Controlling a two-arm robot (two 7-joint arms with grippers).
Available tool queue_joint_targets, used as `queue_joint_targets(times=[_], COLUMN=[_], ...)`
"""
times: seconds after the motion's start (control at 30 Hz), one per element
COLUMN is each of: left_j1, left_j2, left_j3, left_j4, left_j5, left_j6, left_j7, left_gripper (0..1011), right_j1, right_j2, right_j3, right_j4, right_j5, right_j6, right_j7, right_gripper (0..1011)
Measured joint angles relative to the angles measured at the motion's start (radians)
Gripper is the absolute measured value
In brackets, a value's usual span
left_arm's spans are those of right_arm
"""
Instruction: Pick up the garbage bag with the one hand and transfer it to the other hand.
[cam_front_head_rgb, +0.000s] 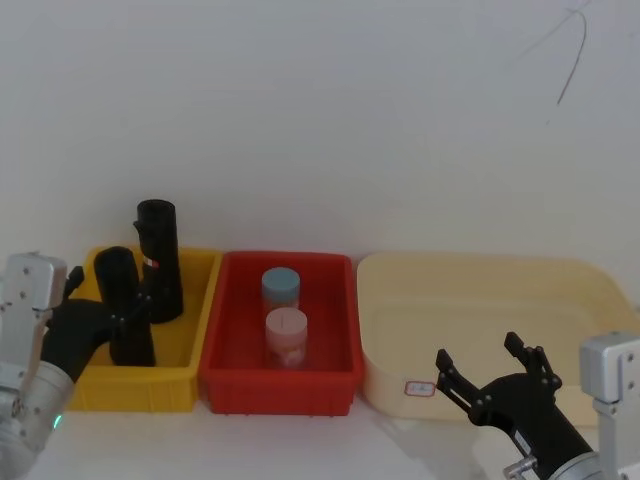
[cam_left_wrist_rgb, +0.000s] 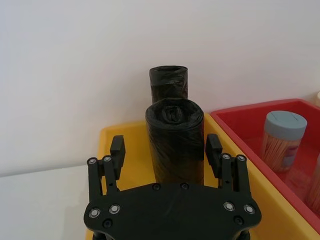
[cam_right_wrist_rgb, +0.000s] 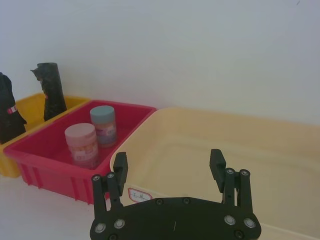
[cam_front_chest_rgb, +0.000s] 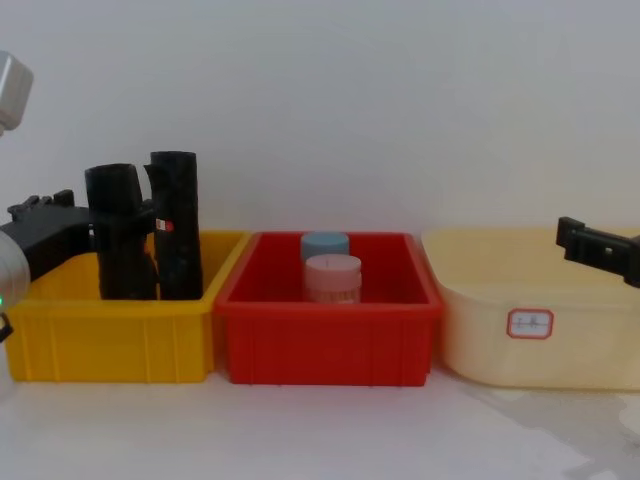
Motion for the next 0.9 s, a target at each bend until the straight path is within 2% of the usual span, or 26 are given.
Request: queue_joint_targets(times=[0.2,0.3,0.33,0.4,0.47,0.5,0.53,0.67,0.9], left_j1=[-0.009,-0.011,-0.011,-0.012,-0.01,-0.008,-0.005,0.016,0.053], left_j2=[-0.013,-0.018,-0.019,-0.022,-0.023,-0.023,-0.022,-0.016,0.002], left_j3=[-0.007,-0.01,-0.011,-0.015,-0.016,-0.017,-0.018,-0.023,-0.029], left_j4=[0.022,0.03,0.031,0.033,0.031,0.028,0.024,-0.015,-0.099], left_j5=[-0.004,-0.005,-0.006,-0.007,-0.007,-0.007,-0.007,-0.01,-0.013], left_j6=[-0.009,-0.013,-0.013,-0.014,-0.014,-0.014,-0.014,-0.005,0.002], left_j7=[-0.003,-0.004,-0.005,-0.007,-0.008,-0.009,-0.01,-0.018,-0.041], left_gripper=[885,765,765,668,657,607,550,490,441], right_j1=[0.0,0.0,0.0,0.0,0.0,0.0,0.0,0.0,0.0], right_j2=[0.0,0.0,0.0,0.0,0.0,0.0,0.0,0.0,0.0], right_j3=[0.0,0.0,0.0,0.0,0.0,0.0,0.0,0.0,0.0], right_j4=[0.0,0.0,0.0,0.0,0.0,0.0,0.0,0.0,0.0], right_j5=[0.0,0.0,0.0,0.0,0.0,0.0,0.0,0.0,0.0], right_j6=[0.0,0.0,0.0,0.0,0.0,0.0,0.0,0.0,0.0], right_j7=[0.0,0.0,0.0,0.0,0.0,0.0,0.0,0.0,0.0], right_gripper=[1000,999,999,1000,1000,999,1000,1000,999])
